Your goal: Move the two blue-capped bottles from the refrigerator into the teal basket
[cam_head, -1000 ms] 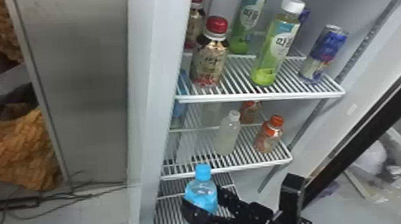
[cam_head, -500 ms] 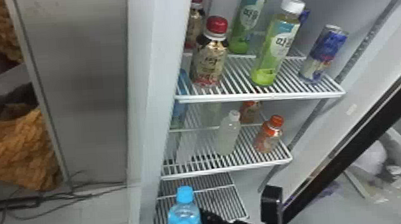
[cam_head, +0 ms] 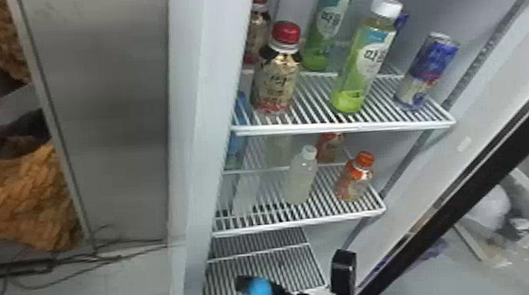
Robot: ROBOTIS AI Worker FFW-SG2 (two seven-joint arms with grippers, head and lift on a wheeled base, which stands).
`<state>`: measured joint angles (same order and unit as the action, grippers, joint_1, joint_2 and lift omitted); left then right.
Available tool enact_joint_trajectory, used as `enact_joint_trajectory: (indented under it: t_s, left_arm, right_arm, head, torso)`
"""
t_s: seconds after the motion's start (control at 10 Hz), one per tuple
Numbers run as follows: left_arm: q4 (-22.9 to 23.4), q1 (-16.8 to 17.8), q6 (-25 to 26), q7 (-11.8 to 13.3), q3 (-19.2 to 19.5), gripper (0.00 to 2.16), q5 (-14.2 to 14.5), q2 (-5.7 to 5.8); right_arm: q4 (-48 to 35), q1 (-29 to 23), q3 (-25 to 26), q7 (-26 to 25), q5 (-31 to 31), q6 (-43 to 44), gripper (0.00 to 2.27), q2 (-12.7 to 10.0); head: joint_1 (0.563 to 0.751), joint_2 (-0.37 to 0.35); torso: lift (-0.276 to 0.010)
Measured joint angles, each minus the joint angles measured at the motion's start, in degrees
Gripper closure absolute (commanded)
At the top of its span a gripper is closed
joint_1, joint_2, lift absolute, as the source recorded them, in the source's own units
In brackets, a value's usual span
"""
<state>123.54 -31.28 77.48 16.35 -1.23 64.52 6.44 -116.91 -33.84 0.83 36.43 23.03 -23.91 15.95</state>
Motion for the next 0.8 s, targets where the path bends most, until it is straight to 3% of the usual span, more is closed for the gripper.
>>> enact_joint_trajectory:
  t_s: [0.4, 0.8]
  left_arm:
    - [0.01, -0.19, -0.01, -0.01, 0.17, 1.16, 0.07, -0.05]
    - [0.00, -0.22, 0.00, 0.00, 0.19, 1.16, 0.09, -0.11]
  right_arm:
    - [0.69, 0.01, 0.39, 1.11, -0.20, 5.49, 0.43, -0.34]
    - [1.25, 0.19, 2.76, 0.03, -1.64, 11.02, 0.43, -2.06]
  head:
    - [0.695, -0.350]
    - [0.695, -0.350]
  torso:
    - [-0.167]
    - [-0.167]
